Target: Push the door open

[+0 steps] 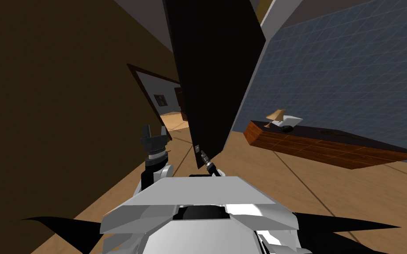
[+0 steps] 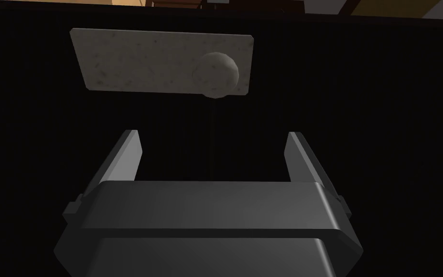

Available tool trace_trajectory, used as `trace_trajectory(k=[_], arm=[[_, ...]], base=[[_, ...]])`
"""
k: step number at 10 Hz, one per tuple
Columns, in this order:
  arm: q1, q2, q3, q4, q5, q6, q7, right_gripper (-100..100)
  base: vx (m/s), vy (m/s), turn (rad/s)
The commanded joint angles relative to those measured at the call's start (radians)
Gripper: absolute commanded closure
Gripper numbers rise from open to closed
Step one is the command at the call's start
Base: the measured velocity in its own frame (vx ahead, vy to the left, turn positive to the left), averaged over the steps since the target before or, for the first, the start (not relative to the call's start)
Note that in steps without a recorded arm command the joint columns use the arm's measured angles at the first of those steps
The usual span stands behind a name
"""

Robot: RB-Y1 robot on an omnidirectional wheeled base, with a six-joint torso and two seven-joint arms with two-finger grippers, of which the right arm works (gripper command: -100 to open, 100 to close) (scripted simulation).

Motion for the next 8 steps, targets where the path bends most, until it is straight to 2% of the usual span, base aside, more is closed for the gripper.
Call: trace_trajectory(k=[1, 4, 5, 6, 8], arm=[[0.0, 0.002, -0.003, 0.003, 0.0, -0.005, 0.003, -100], [-0.001, 0.013, -0.011, 0.011, -0.001, -0.014, 0.008, -100], [-0.001, 0.01, -0.009, 0.009, -0.001, -0.012, 0.006, -100], [-0.001, 0.01, -0.009, 0.009, -0.001, -0.012, 0.006, 100], [-0.001, 0.01, -0.009, 0.009, -0.001, -0.012, 0.006, 100]], base=[[0.168, 0.142, 0.021], [0.185, 0.145, 0.025], [0.068, 0.059, -0.018], [-0.016, -0.009, 0.009], [-0.02, -0.019, 0.013]])
